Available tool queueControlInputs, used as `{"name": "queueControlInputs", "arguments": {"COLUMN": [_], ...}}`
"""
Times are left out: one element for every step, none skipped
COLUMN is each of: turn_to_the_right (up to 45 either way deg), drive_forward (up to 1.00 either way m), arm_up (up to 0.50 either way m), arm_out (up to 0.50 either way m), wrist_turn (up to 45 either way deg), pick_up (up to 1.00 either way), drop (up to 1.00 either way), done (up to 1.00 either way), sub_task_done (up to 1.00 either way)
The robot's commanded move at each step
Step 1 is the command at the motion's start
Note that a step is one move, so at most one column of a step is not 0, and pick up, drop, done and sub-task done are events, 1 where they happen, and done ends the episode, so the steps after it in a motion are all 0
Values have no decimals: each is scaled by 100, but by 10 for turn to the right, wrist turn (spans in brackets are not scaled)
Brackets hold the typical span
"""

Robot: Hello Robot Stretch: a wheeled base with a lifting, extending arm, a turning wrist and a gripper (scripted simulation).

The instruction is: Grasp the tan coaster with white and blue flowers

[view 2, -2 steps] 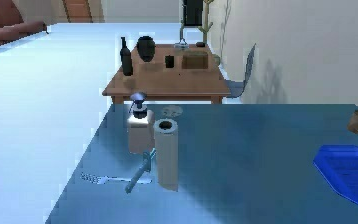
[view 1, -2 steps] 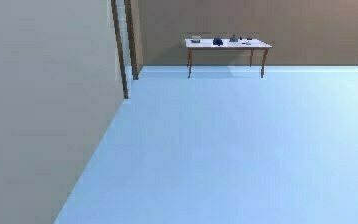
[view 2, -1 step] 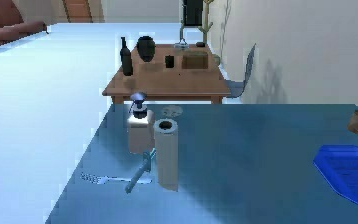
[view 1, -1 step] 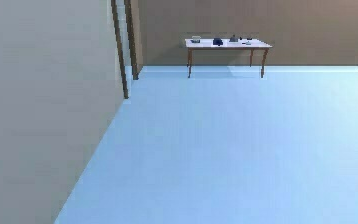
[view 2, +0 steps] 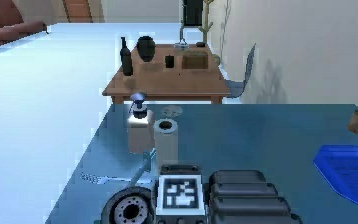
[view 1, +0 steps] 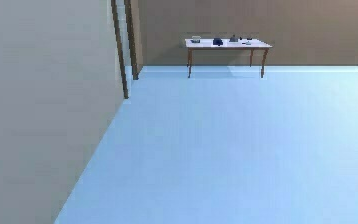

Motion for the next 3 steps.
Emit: {"name": "queueControlInputs", "arguments": {"turn_to_the_right": [0,0,0], "drive_forward": [0,0,0], "arm_up": [0,0,0], "arm_out": [46,0,0], "wrist_turn": [0,450,450], "pick_up": [0,0,0], "drop": [0,0,0], "done": [0,0,0], "sub_task_done": [0,0,0]}}
